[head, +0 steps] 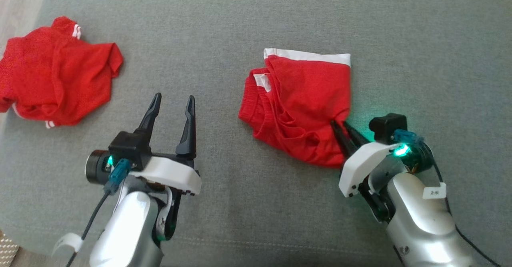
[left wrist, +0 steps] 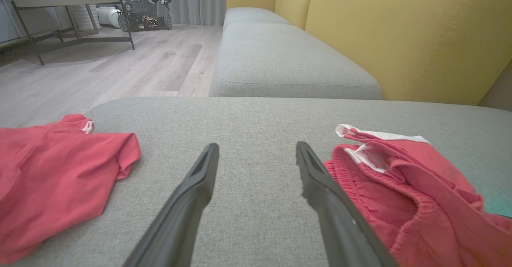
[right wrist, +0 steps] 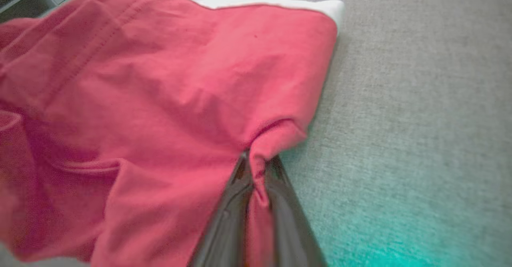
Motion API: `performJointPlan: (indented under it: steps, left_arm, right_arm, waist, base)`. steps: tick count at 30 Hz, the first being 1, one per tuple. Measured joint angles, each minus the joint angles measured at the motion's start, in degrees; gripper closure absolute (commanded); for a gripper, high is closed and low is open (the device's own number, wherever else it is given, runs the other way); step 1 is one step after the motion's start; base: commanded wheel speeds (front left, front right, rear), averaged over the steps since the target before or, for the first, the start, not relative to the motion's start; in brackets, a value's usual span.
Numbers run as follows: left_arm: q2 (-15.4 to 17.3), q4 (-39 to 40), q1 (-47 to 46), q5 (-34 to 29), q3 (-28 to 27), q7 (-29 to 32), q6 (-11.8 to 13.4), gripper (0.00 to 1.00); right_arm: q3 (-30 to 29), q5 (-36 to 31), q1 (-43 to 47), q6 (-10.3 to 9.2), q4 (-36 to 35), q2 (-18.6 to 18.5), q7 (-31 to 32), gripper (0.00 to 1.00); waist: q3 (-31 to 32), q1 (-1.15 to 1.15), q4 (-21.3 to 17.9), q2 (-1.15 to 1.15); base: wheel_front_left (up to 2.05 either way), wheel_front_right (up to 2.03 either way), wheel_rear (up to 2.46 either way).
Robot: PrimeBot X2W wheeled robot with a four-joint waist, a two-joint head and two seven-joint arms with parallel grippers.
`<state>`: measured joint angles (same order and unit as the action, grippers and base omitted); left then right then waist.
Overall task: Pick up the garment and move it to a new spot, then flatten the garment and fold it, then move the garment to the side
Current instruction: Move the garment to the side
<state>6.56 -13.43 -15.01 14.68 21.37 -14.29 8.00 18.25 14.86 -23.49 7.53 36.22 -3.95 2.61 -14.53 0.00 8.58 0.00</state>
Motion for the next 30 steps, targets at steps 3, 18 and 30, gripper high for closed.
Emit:
performJointPlan:
  steps: [3,18,30]
  left_arm:
    - [-0.1,-0.2,-0.1,-0.2,-0.1,0.0,0.0,0.00]
    - [0.0,2.3,-1.0,-2.1,-1.6,0.0,-0.6,0.00]
    - [0.8,3.8,-7.2,-3.8,-1.1,-0.2,-1.5,0.00]
  right_arm:
    - [1.8,0.2,-0.5,0.00,0.2,-0.7,-0.1,1.00]
    - [5.7,-2.9,-4.1,0.00,-6.9,-16.7,1.8,1.00]
    - [1.9,-0.8,-16.0,0.00,-2.6,-29.8,0.7,1.00]
  waist:
    - [0.0,0.00,-0.6,0.00]
    - [-1.4,0.00,-10.4,0.00]
    - [-9.0,0.00,-15.9,0.00]
  base:
    - [0.00,0.00,0.00]
    - [0.00,0.00,0.00]
    - [0.00,0.00,0.00]
